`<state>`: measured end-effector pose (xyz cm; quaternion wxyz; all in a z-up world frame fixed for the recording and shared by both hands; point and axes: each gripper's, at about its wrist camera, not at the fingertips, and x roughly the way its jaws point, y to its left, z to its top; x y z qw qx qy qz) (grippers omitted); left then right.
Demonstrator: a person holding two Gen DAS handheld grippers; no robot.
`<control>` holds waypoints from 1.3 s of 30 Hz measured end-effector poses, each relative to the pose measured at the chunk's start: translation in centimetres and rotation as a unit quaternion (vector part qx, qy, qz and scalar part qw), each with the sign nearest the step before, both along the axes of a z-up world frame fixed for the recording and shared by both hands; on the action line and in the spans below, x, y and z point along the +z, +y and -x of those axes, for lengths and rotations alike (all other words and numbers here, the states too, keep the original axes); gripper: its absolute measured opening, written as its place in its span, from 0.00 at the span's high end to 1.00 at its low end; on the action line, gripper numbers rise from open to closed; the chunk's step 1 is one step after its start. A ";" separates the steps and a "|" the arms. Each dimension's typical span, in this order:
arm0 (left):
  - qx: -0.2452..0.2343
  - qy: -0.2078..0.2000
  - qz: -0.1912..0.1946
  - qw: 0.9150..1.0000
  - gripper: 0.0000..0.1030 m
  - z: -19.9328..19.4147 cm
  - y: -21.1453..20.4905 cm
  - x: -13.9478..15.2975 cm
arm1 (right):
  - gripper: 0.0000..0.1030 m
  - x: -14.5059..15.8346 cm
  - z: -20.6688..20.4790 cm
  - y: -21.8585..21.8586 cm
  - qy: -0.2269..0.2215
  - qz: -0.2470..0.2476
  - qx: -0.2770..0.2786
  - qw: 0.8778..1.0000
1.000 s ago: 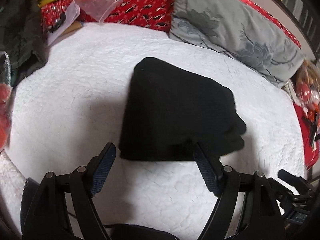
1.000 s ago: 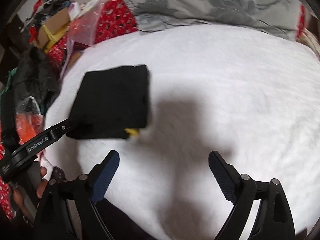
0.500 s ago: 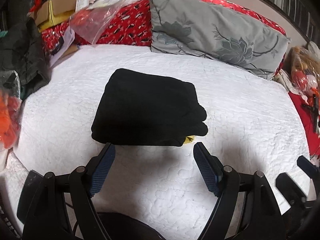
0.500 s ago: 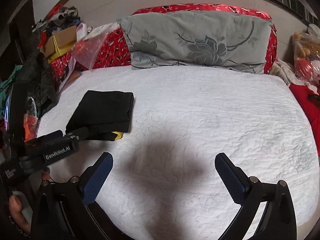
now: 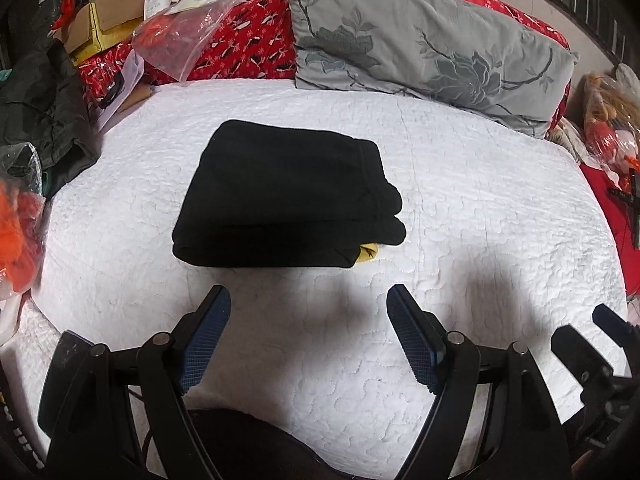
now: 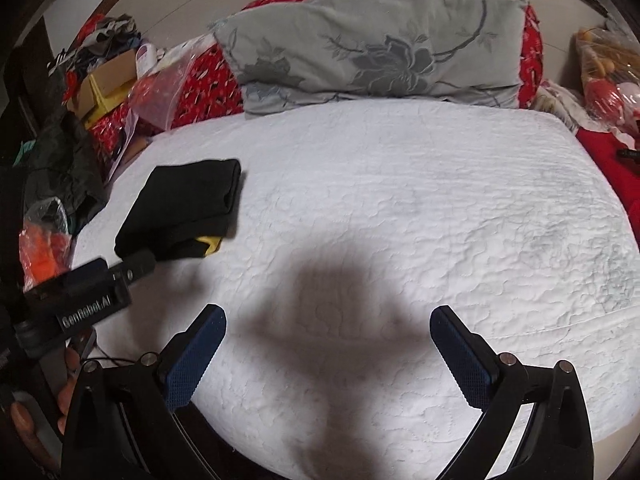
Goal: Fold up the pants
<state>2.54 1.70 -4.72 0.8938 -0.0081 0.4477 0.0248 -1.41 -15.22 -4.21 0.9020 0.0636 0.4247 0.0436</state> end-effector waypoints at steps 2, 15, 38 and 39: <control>-0.001 0.001 -0.001 1.000 0.22 0.1 0.0 -0.1 | 0.00 0.0 -0.1 -0.2 0.000 0.006 -0.005 1.000; 0.006 0.002 -0.010 1.000 0.22 0.4 0.1 -0.7 | 0.00 0.0 -0.6 -0.8 -0.006 0.068 -0.036 0.997; -0.022 0.018 -0.005 1.000 0.22 0.3 -0.5 -0.9 | 0.00 -0.6 -1.1 -0.9 0.005 0.069 -0.032 0.997; -0.023 0.016 -0.004 1.000 0.22 0.3 -0.5 -0.9 | 0.00 -0.6 -1.1 -0.8 0.006 0.069 -0.032 0.997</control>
